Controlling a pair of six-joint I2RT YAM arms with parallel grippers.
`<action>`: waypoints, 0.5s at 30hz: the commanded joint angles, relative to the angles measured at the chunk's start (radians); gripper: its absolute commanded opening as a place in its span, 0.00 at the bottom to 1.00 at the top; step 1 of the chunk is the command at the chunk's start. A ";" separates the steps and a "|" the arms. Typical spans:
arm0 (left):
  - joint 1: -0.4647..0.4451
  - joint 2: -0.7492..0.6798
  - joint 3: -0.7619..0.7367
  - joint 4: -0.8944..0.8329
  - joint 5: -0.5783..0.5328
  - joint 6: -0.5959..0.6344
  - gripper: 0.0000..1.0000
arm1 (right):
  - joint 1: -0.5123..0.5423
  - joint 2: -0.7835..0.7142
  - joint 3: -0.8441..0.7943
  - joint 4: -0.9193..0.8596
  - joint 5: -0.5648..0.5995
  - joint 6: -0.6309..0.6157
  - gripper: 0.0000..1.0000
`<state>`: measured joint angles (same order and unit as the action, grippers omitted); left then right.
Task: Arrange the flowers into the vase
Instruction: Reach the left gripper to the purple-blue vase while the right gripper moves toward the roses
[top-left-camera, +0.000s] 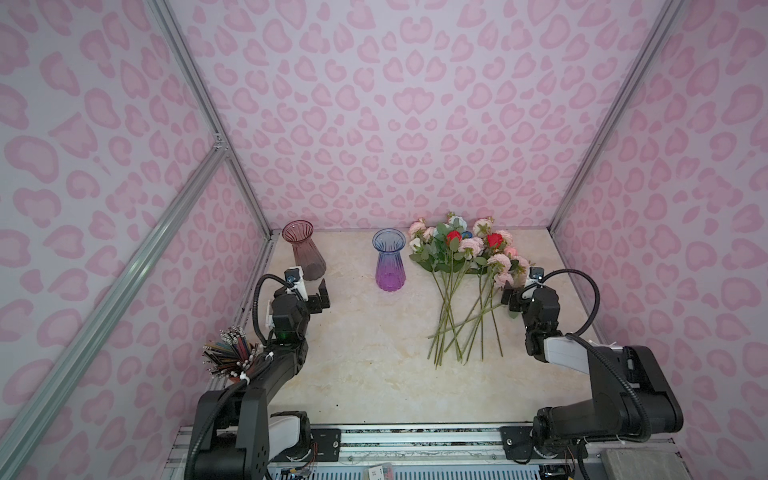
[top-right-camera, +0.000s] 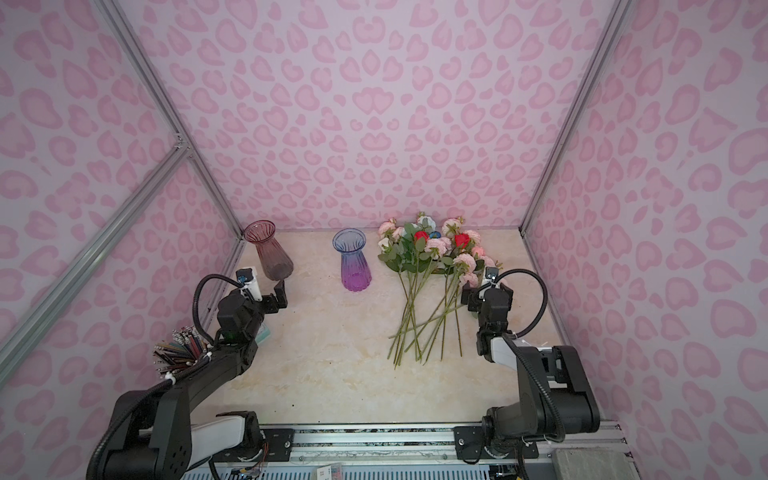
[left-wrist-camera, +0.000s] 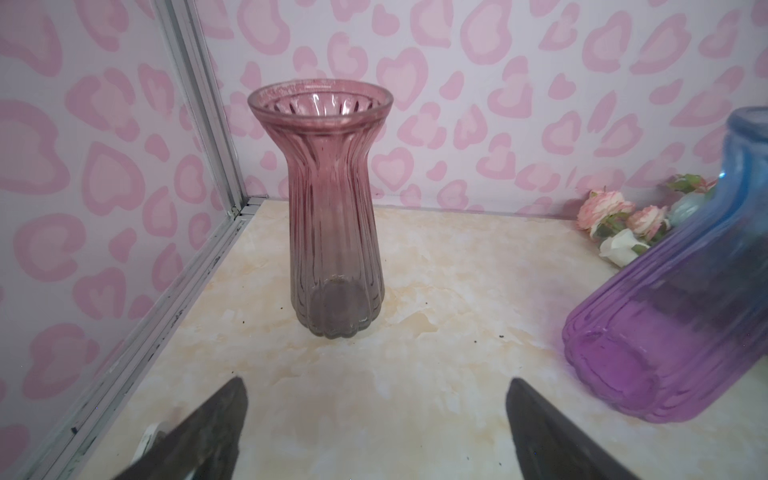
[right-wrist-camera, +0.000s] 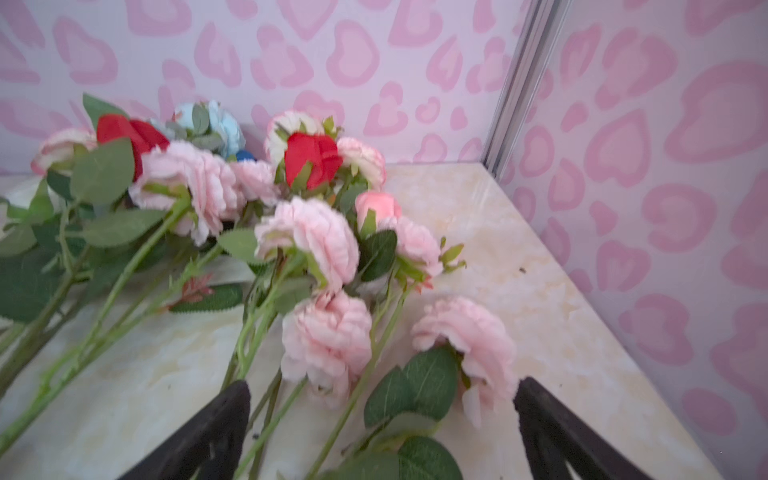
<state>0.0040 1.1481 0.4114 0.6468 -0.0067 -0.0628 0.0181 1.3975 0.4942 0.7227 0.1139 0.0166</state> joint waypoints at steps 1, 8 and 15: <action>-0.009 -0.091 0.047 -0.131 0.037 -0.058 0.98 | 0.011 -0.062 0.066 -0.238 0.037 0.038 1.00; -0.061 -0.210 0.258 -0.401 0.111 -0.180 0.98 | 0.070 -0.271 0.394 -0.746 0.000 0.404 1.00; -0.053 -0.170 0.501 -0.689 0.137 -0.625 0.98 | 0.002 -0.480 0.297 -0.821 -0.189 0.888 0.88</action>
<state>-0.0525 0.9634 0.8791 0.1165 0.0994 -0.4976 0.0502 0.9707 0.8963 -0.0414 0.0551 0.6357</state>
